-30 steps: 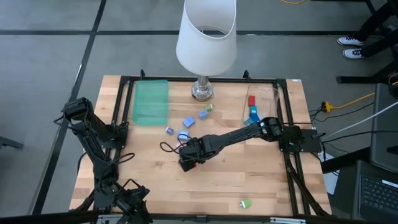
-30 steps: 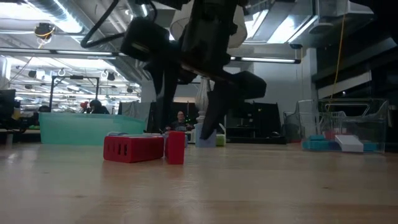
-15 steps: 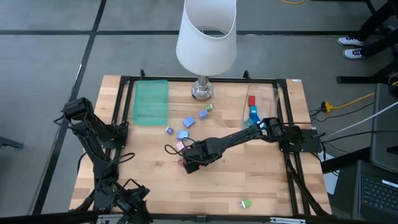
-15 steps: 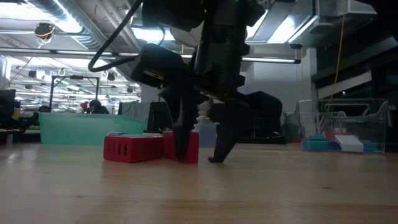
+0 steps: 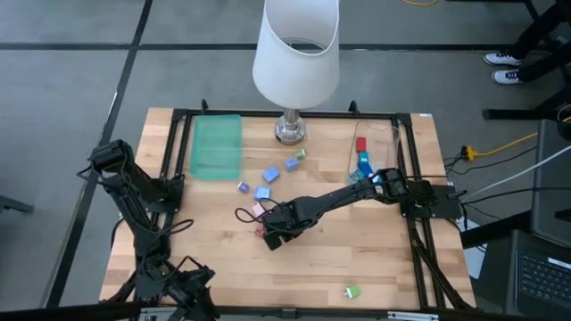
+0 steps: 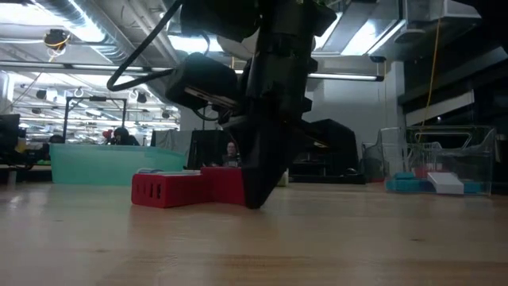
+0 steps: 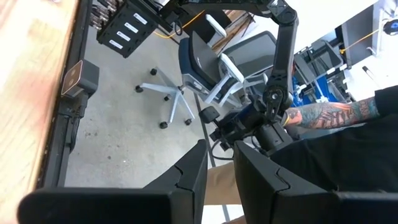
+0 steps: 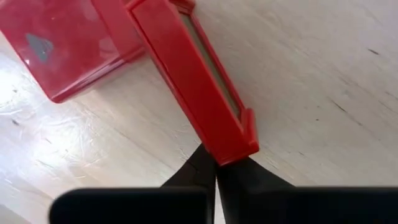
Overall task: Pick & Place Office items
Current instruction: Put the red digital timer into the transparent bin
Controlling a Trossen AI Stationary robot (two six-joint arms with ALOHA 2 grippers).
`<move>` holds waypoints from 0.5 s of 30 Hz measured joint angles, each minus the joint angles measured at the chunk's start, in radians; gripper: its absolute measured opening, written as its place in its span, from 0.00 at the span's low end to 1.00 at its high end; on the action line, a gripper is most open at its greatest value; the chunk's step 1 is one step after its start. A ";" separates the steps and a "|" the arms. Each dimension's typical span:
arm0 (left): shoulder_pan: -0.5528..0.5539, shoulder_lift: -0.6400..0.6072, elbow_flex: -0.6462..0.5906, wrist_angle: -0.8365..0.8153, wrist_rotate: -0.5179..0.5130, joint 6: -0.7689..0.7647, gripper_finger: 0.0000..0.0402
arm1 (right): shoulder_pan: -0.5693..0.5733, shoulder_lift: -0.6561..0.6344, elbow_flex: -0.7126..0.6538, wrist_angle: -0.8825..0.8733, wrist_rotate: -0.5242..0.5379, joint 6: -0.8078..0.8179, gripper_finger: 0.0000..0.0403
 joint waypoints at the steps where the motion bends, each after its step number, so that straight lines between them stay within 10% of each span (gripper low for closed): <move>1: 0.002 0.000 0.000 0.000 0.000 0.000 0.18 | 0.000 0.000 0.000 0.000 0.000 0.000 0.01; 15: 0.009 0.000 0.000 0.001 -0.001 0.000 0.18 | 0.037 -0.024 0.021 -0.128 -0.120 -0.036 0.11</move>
